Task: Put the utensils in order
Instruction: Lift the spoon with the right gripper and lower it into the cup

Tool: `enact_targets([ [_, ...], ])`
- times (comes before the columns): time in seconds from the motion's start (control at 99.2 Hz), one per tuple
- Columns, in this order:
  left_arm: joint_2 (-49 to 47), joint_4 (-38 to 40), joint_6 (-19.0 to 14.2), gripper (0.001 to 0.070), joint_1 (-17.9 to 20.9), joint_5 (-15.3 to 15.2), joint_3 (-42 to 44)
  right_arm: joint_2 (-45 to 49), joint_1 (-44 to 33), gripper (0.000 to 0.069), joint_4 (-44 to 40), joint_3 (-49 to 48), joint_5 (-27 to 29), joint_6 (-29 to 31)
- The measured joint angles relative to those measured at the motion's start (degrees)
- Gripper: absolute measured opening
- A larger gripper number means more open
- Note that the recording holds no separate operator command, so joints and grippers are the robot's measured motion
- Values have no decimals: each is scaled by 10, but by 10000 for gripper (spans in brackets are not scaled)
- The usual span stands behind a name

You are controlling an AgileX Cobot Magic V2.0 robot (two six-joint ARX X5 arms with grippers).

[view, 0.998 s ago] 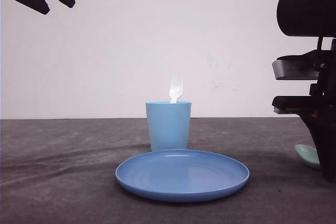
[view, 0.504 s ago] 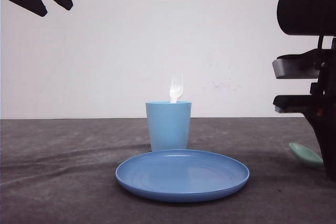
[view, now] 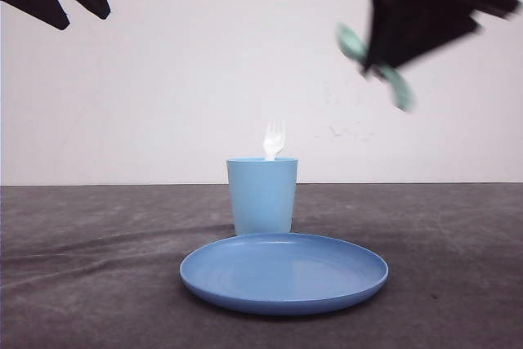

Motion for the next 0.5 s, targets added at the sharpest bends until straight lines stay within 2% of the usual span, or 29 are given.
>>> enact_targets([
  [0.222, 0, 0, -10, 266, 0, 0, 0, 49, 32, 83, 152, 0, 3, -36],
  [0.504, 0, 7, -16, 266, 0, 0, 0, 152, 33, 83, 276, 0, 7, -81],
])
